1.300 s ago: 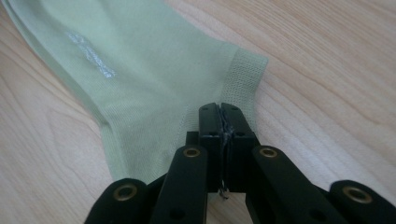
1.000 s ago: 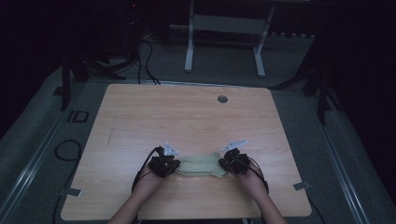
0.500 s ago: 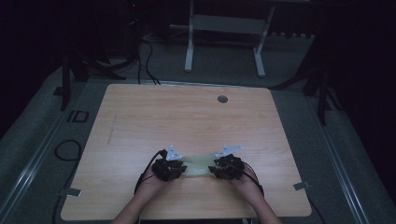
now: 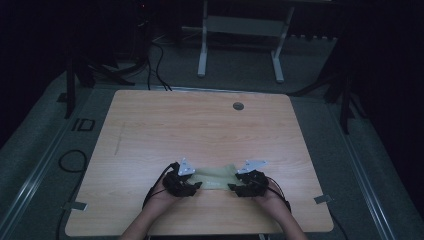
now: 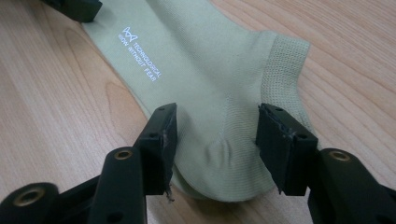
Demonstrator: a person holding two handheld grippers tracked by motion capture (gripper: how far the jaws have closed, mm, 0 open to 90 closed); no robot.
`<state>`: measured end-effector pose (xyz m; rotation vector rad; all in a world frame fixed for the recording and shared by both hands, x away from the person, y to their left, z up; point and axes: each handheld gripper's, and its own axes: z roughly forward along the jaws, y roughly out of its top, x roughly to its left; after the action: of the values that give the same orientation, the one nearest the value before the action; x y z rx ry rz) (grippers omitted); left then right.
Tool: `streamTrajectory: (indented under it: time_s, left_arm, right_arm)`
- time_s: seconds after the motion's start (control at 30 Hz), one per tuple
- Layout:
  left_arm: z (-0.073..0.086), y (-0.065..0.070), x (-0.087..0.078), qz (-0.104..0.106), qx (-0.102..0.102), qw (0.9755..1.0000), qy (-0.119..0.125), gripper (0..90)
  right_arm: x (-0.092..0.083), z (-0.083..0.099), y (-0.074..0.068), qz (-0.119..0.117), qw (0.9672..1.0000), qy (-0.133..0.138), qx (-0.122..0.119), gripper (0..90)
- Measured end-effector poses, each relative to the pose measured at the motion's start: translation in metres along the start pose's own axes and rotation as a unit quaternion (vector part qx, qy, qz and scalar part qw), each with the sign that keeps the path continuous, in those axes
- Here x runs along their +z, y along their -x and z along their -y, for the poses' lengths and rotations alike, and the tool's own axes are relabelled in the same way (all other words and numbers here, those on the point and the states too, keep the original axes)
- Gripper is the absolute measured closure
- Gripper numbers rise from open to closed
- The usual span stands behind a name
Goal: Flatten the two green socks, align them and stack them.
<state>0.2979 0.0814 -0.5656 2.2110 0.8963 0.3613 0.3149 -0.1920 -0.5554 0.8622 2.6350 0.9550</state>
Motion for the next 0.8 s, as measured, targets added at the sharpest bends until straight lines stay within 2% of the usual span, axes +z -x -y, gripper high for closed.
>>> streamTrajectory:
  time_s: [0.1,0.43,0.8]
  left_arm:
    - [0.001,-0.003,0.001,-0.003,-0.005,0.9999,0.010,47.2]
    - [-0.015,-0.014,0.015,-0.015,-0.010,0.9998,0.002,47.1]
    - [-0.020,-0.017,0.019,-0.019,-0.013,0.9997,-0.003,46.9]
  right_arm:
    - [0.000,0.001,0.005,0.001,1.0000,0.004,0.001,49.0]
    - [0.007,-0.008,0.020,0.019,0.9997,0.006,0.010,49.1]
    - [0.015,-0.021,0.040,0.008,1.0000,-0.005,0.002,49.0]
